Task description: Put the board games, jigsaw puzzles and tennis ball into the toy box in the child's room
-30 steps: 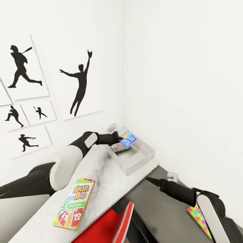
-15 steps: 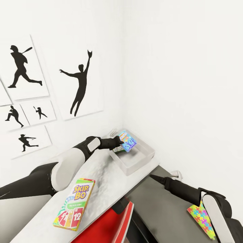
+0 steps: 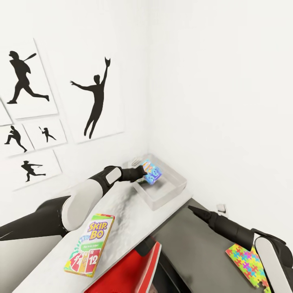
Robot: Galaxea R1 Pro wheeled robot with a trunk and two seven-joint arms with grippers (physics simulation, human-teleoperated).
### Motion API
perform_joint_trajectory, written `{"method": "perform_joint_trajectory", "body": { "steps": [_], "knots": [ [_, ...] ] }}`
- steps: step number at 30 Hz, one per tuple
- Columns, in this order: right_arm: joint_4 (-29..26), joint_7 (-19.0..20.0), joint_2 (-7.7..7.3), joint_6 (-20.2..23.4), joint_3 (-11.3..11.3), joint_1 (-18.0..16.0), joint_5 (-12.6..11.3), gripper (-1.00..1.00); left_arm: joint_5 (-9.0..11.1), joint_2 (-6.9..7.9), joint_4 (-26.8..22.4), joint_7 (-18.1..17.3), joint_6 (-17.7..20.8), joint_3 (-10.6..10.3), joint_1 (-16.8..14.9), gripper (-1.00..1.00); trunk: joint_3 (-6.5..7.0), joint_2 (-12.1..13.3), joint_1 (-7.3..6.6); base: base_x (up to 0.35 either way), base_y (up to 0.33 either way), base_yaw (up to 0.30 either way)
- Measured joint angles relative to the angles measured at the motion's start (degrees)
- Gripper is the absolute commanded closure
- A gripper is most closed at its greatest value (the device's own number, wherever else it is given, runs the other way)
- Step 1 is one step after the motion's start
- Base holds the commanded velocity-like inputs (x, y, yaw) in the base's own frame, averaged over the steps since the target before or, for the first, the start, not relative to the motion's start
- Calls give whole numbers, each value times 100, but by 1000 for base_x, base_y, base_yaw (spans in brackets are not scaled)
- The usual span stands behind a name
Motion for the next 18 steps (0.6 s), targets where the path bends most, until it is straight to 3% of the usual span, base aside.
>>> {"method": "perform_joint_trajectory", "body": {
  "steps": [7, 9, 13, 18],
  "knots": [
    [0, 415, 85, 43, -15, -58, -45, -100, 0, 0, 11, 231, 4, 19, 0, 100, -65, 0, 0, 0, 0, 0],
    [-1, 566, 56, 71, -24, -155, -206, -100, 0, 0, 13, 241, 10, 21, 0, 100, -83, 0, 0, 0, 0, 0],
    [-3, 800, 15, 83, -37, -211, -765, -100, 1, 0, 7, 251, 20, 28, 0, 100, -121, 0, 0, 0, 0, 27],
    [-1, 870, 26, 62, -142, -211, -932, -100, 25, 0, -4, 252, 22, 35, 0, 100, -167, 0, 0, 0, 0, 11]
  ]
}}
